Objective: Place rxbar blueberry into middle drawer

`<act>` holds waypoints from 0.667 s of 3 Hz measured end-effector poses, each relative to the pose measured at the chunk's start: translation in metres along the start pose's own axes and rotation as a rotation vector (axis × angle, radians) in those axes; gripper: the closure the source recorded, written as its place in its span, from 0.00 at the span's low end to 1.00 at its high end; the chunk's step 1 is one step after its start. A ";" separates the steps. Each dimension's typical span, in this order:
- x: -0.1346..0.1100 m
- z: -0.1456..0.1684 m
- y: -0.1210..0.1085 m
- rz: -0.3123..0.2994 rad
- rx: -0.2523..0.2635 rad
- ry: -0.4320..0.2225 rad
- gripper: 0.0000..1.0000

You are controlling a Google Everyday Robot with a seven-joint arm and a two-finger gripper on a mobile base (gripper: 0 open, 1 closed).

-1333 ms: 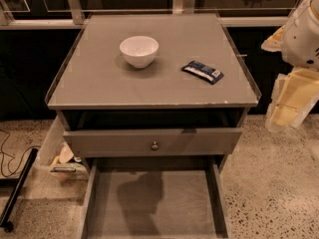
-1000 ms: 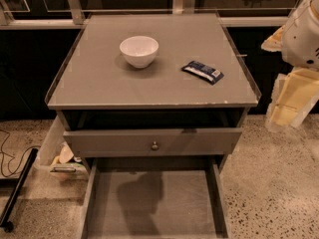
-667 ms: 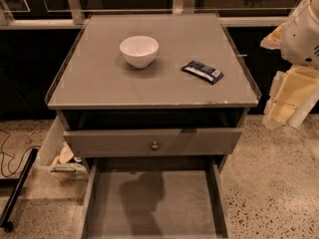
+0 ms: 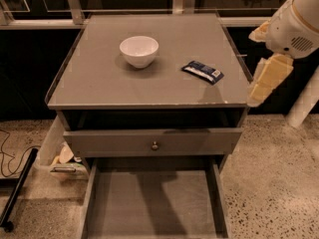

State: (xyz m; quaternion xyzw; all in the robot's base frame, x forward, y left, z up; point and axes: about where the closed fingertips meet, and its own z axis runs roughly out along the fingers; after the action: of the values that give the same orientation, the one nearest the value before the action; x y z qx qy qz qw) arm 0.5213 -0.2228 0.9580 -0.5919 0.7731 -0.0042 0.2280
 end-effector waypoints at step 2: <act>-0.004 0.062 -0.057 0.096 -0.109 -0.193 0.00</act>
Offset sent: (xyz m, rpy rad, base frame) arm 0.1035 0.0044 -0.0513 0.3579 0.1172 0.0084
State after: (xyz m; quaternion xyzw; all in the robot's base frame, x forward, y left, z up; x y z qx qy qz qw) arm 0.5958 -0.2200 0.9196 -0.5632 0.7742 0.1056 0.2687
